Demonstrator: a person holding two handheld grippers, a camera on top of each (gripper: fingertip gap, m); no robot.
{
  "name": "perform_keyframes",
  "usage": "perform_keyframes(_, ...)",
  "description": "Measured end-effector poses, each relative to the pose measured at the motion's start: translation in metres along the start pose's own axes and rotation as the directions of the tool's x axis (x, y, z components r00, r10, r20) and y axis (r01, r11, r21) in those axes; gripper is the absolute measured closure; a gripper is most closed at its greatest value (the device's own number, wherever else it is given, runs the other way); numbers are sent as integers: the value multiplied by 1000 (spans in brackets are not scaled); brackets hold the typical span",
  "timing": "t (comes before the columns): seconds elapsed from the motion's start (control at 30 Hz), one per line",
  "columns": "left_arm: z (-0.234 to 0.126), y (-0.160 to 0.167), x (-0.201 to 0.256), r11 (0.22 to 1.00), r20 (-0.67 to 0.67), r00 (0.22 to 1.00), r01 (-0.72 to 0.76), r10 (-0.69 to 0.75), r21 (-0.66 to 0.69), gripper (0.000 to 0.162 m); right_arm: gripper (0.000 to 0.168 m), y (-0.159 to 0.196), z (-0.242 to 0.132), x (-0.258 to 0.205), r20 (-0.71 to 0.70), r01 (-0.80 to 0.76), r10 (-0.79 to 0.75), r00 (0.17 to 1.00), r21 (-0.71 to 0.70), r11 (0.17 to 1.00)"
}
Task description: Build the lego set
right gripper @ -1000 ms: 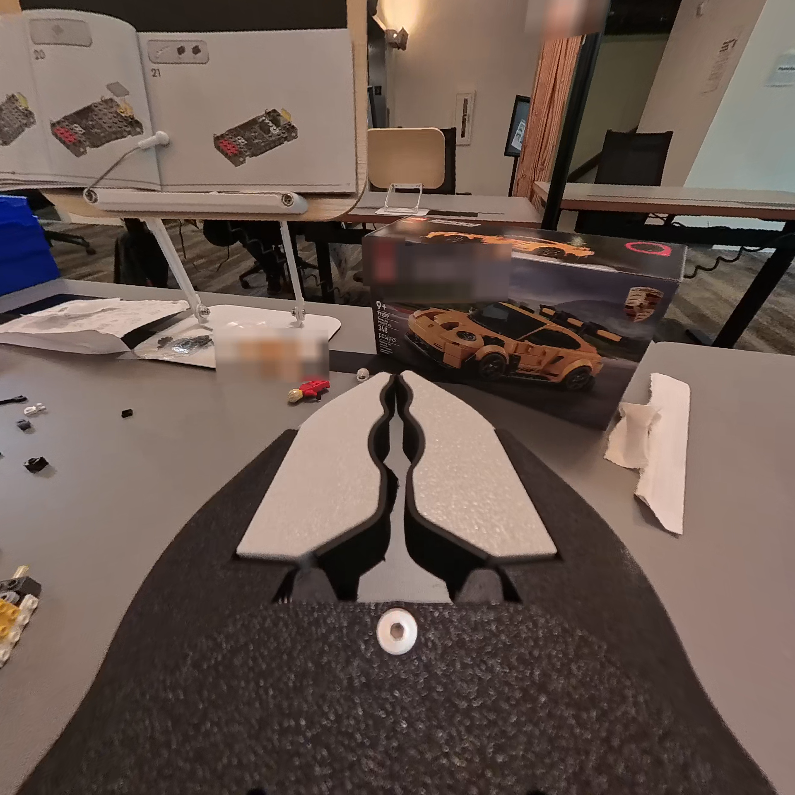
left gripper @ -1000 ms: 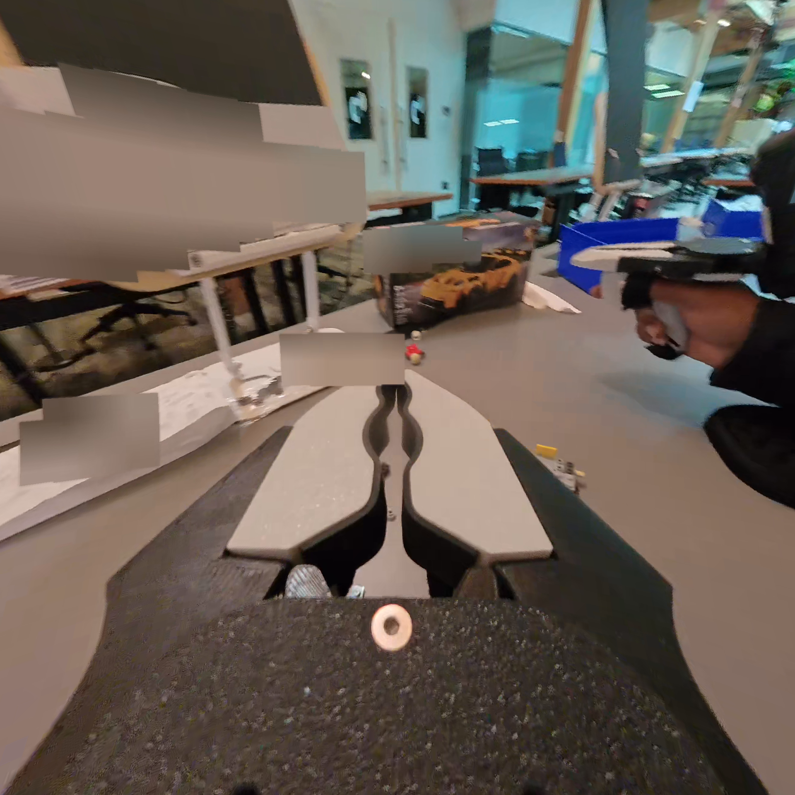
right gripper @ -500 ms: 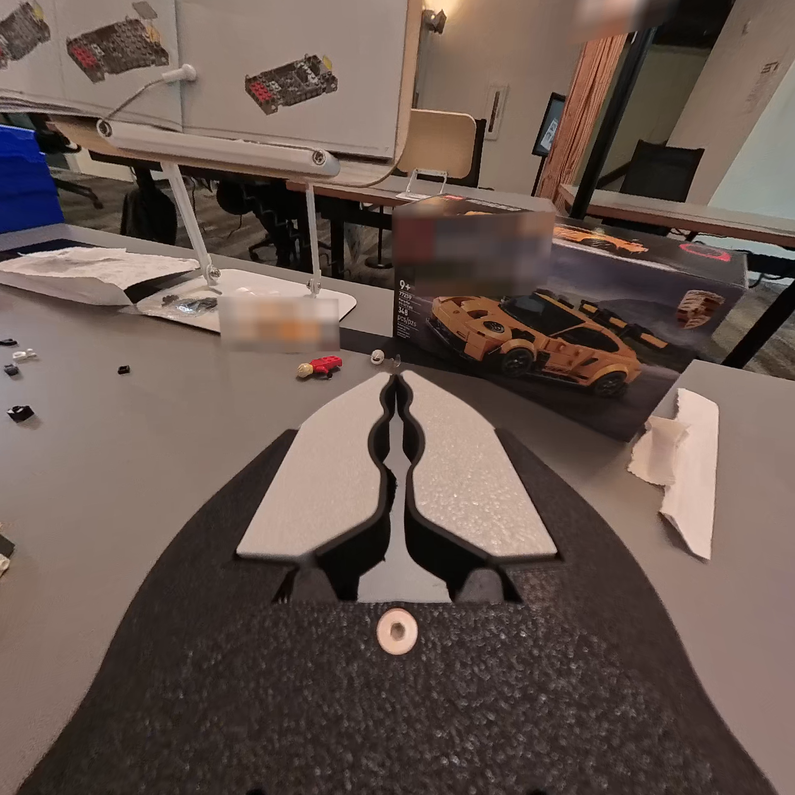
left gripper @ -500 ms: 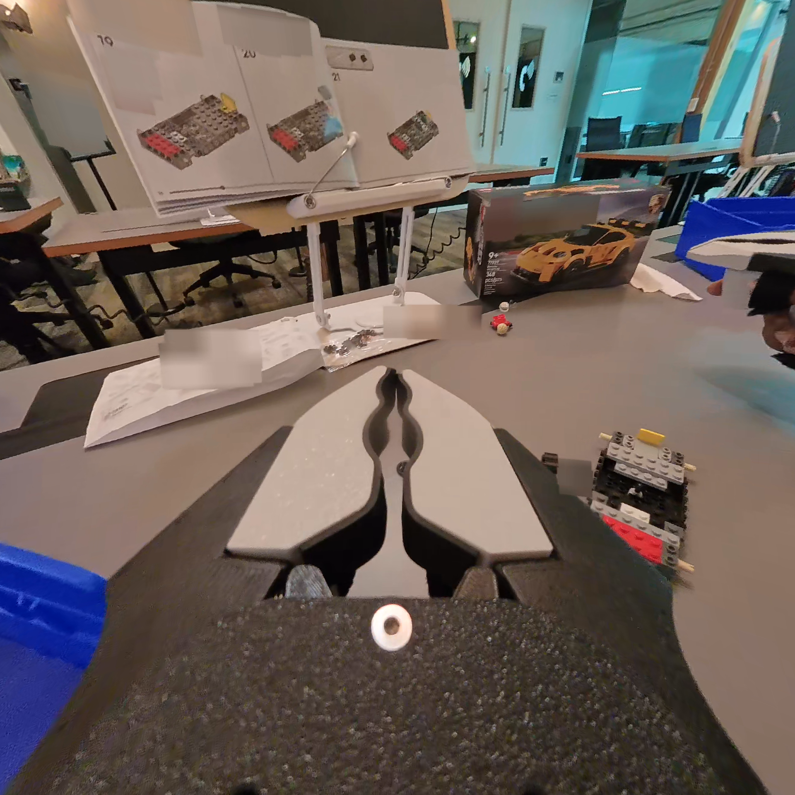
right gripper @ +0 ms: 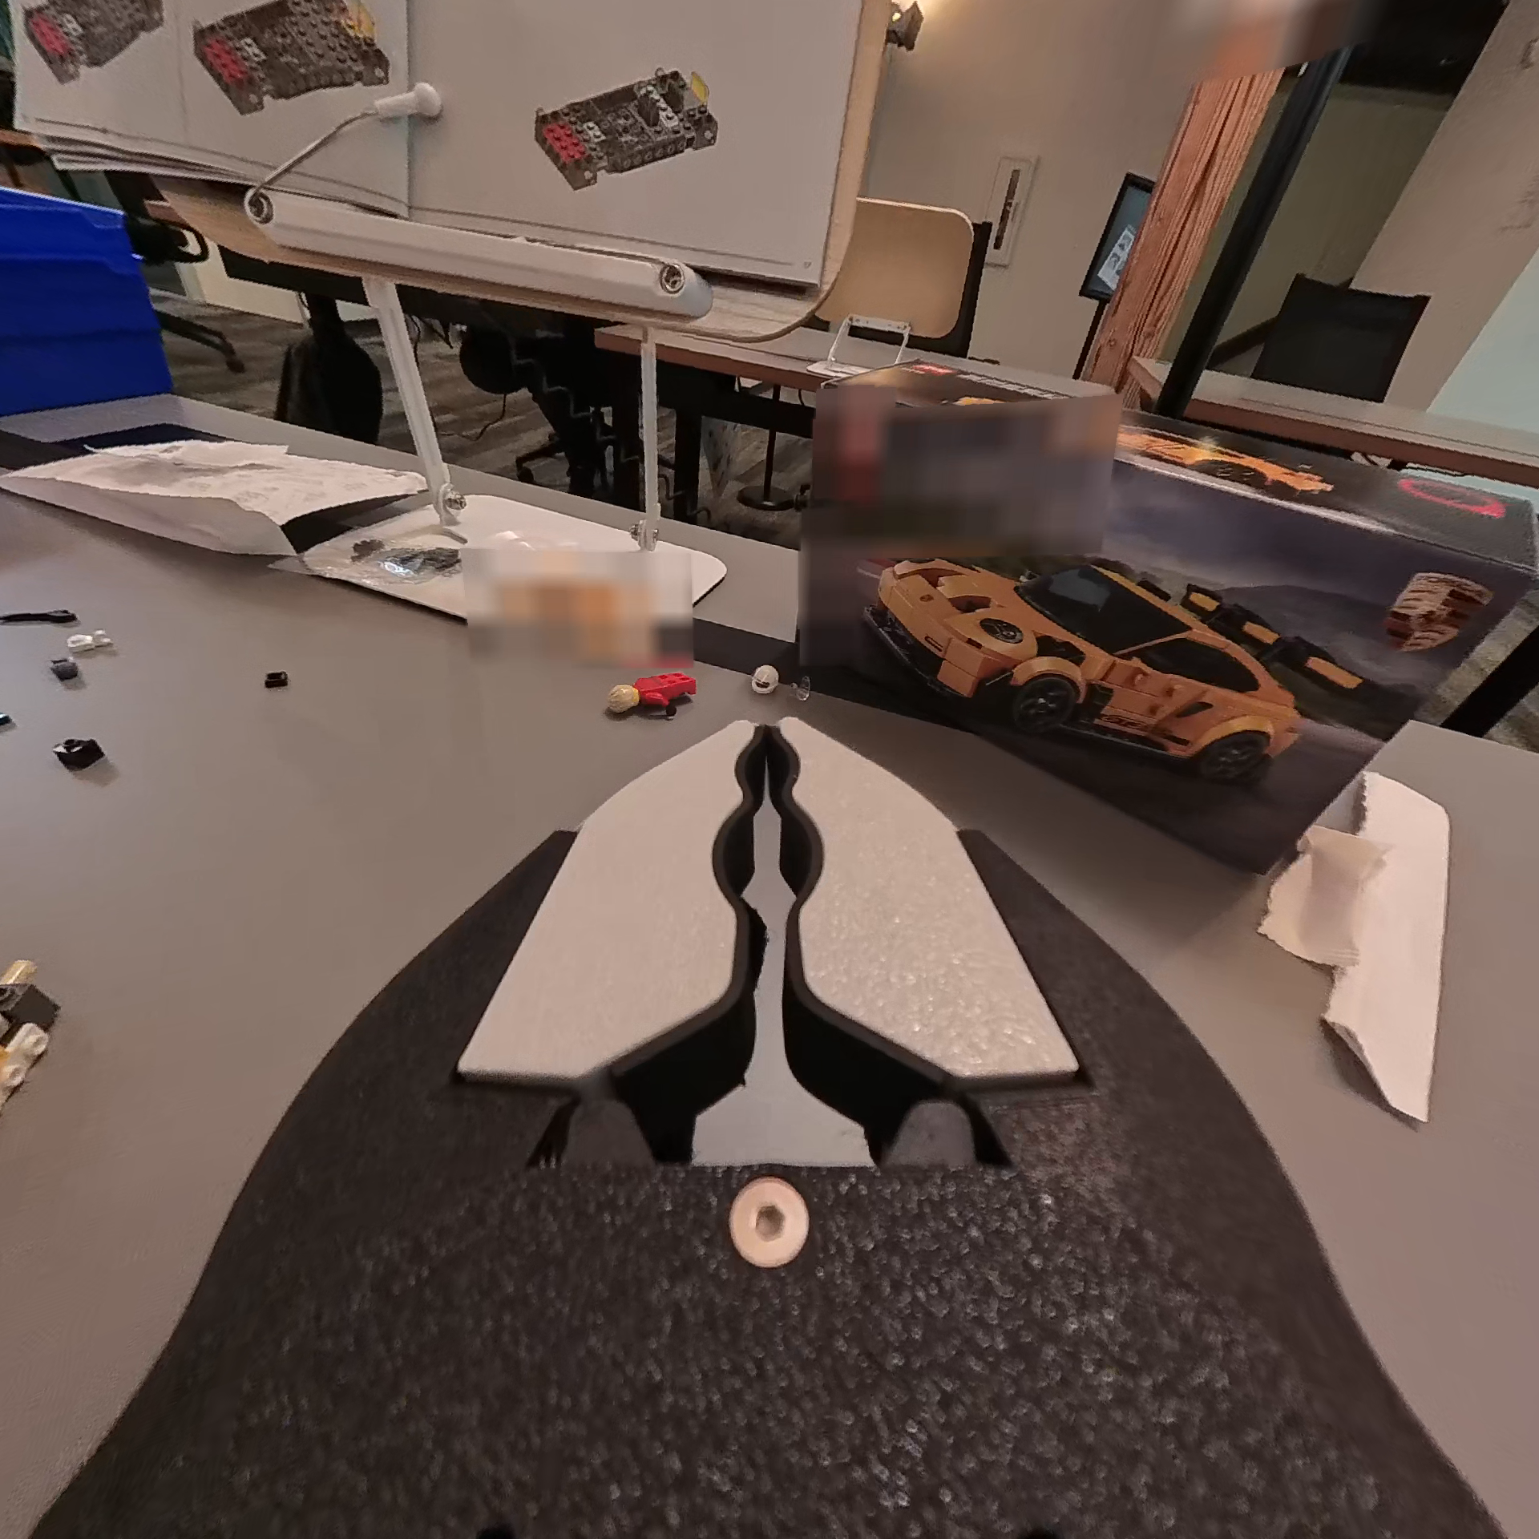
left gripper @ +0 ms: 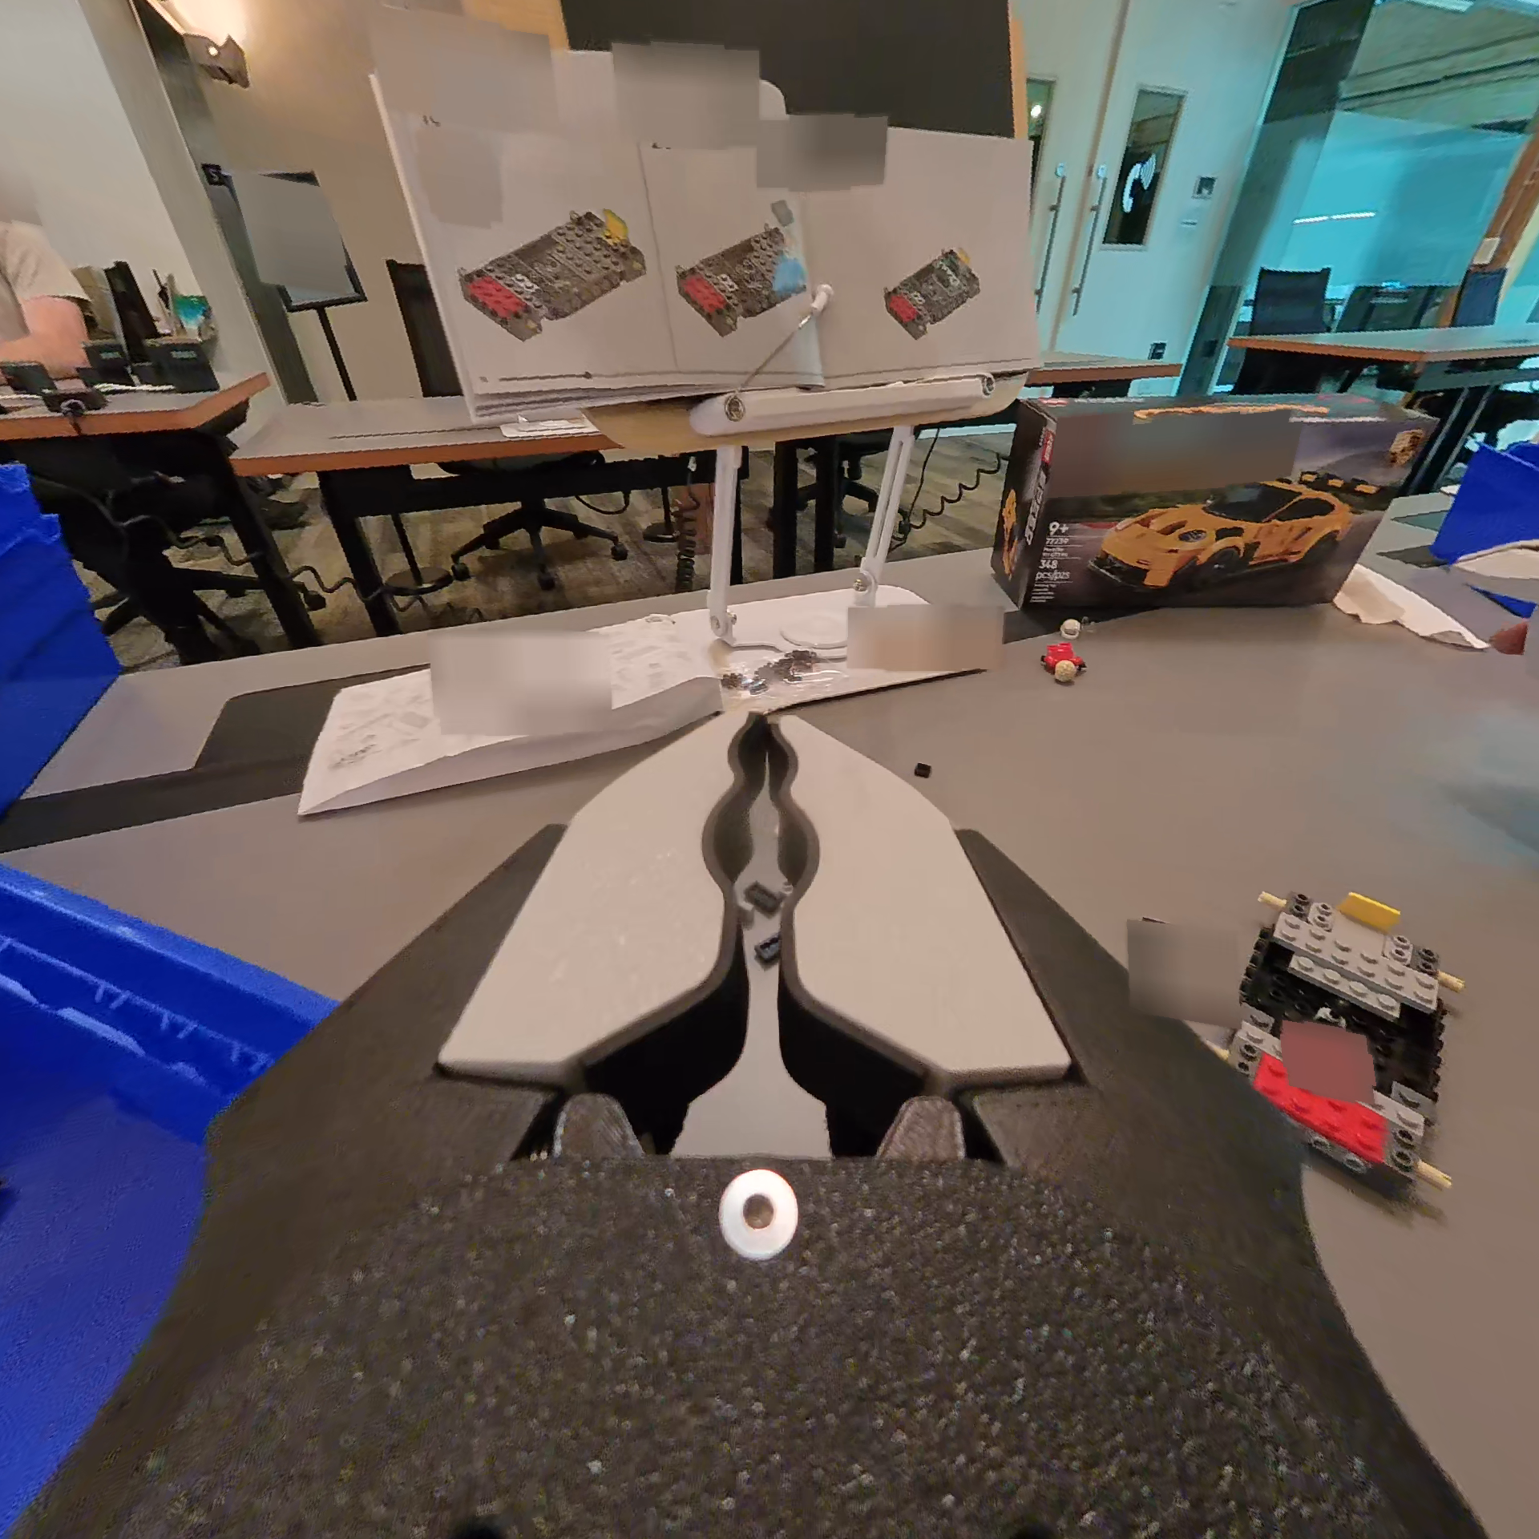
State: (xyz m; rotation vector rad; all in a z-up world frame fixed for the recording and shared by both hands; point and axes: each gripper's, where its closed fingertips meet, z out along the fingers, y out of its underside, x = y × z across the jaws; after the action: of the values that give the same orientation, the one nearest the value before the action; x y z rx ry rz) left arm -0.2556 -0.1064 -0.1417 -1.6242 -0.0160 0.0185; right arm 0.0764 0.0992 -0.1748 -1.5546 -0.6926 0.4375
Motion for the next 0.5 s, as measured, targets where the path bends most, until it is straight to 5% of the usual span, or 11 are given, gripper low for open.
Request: perform_keyframes(0.5,6,13,4,998,-26,1000,14,-16,-63,160,168,-2,1,-4,39,-25,25,999,22,999)
